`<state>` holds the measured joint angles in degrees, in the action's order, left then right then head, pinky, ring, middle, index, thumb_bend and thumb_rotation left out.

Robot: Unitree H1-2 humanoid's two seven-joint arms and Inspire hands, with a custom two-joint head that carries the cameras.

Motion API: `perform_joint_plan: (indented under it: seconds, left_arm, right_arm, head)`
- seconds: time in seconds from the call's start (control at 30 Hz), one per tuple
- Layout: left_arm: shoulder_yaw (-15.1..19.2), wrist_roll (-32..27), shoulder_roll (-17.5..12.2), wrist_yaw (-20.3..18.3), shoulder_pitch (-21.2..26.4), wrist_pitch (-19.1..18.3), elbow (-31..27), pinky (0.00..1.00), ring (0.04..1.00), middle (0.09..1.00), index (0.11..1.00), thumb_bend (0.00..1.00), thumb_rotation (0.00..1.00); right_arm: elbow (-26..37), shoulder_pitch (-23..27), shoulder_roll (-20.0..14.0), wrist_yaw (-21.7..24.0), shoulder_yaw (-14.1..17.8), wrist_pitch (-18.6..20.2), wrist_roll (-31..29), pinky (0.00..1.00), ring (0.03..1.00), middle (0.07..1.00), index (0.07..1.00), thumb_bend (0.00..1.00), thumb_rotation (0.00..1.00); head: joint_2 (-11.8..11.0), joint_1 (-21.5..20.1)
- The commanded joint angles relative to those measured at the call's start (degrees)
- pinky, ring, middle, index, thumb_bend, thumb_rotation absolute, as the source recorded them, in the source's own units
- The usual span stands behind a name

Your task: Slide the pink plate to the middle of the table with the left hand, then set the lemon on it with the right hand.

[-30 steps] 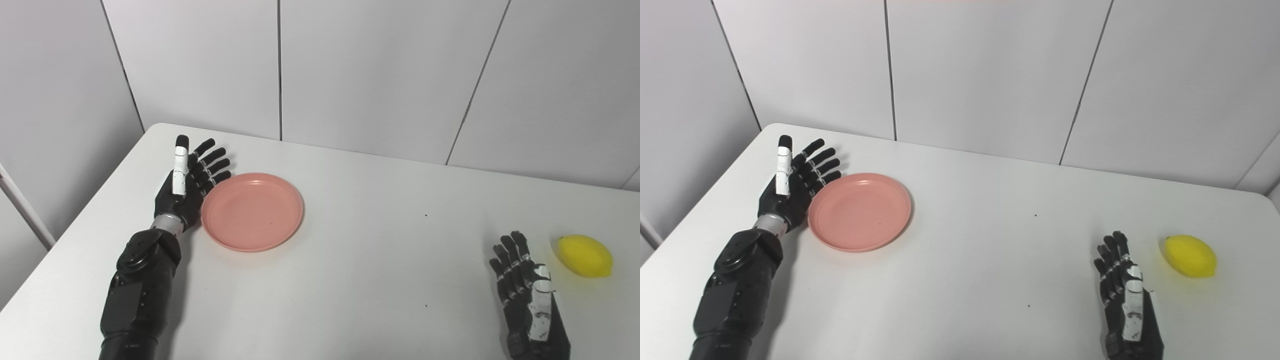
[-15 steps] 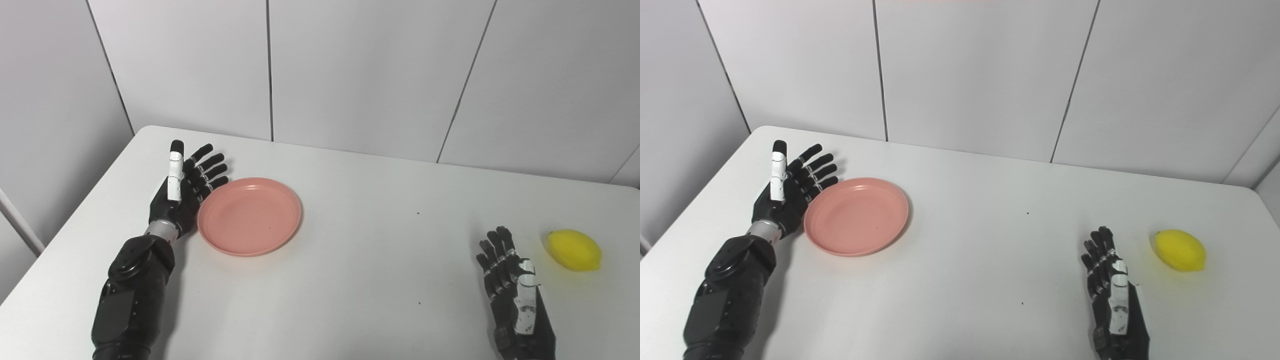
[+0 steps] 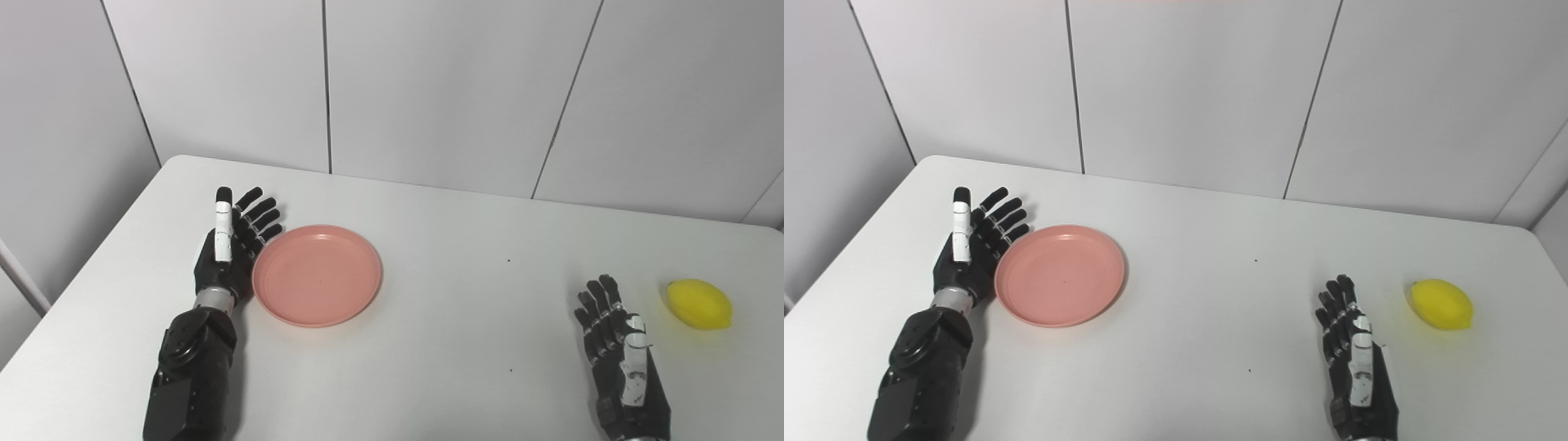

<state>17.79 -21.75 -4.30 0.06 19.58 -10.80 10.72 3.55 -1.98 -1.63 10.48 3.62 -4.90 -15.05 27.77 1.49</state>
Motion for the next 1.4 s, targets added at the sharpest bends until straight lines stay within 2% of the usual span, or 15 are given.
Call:
perform_joint_plan:
  seconds: [0.0, 0.33, 0.57, 0.7, 0.93, 1.37]
  left_arm:
    - [-0.20, 0.87, 1.12, 1.66, -0.06, 0.94, -1.90, 0.80, 0.811, 0.781, 0.794, 0.85, 0.84]
    - [-1.78, 3.02, 2.96, 3.14, -0.59, 0.88, -4.22, 0.79, 0.826, 0.825, 0.821, 0.86, 0.87]
    - [-2.12, 2.39, 3.65, 2.68, -0.62, 0.08, -4.55, 0.80, 0.826, 0.821, 0.820, 0.86, 0.85]
    - [-2.77, 2.47, 3.65, 2.22, -0.63, 0.14, -4.00, 0.79, 0.821, 0.805, 0.797, 0.86, 0.85]
    - [-4.29, 2.38, 3.17, 0.49, -0.78, 1.16, -2.93, 0.77, 0.808, 0.808, 0.812, 0.86, 0.85]
    - [-5.65, 3.28, 4.38, 0.62, -0.72, 0.28, -2.78, 0.77, 0.793, 0.820, 0.812, 0.87, 0.84]
  right_arm:
    - [-3.26, -3.38, 2.05, 0.20, -1.00, -0.59, -1.04, 1.00, 0.975, 0.970, 0.975, 0.74, 1.00]
    - [-3.25, -3.26, 2.34, 0.10, -1.16, -1.02, -0.71, 1.00, 0.971, 0.966, 0.976, 0.76, 1.00]
    - [-3.20, -3.17, 2.54, 0.01, -1.18, -1.00, -0.73, 1.00, 0.974, 0.965, 0.976, 0.75, 1.00]
    - [-2.80, -3.24, 2.57, -0.11, -1.38, -0.71, -0.35, 1.00, 0.973, 0.965, 0.976, 0.76, 1.00]
    - [-1.86, -3.38, 3.37, -1.30, -1.67, 0.27, 0.21, 1.00, 0.961, 0.953, 0.963, 0.77, 1.00]
    - [-2.12, -3.07, 4.05, -2.28, -2.47, -0.18, 1.08, 1.00, 0.959, 0.950, 0.956, 0.77, 1.00]
  head:
    - [0.17, 0.15]
    - [0.22, -0.08]
    - [0.29, -0.27]
    - [0.48, -0.93]
    - [1.12, -2.75]
    - [1.77, -5.12]
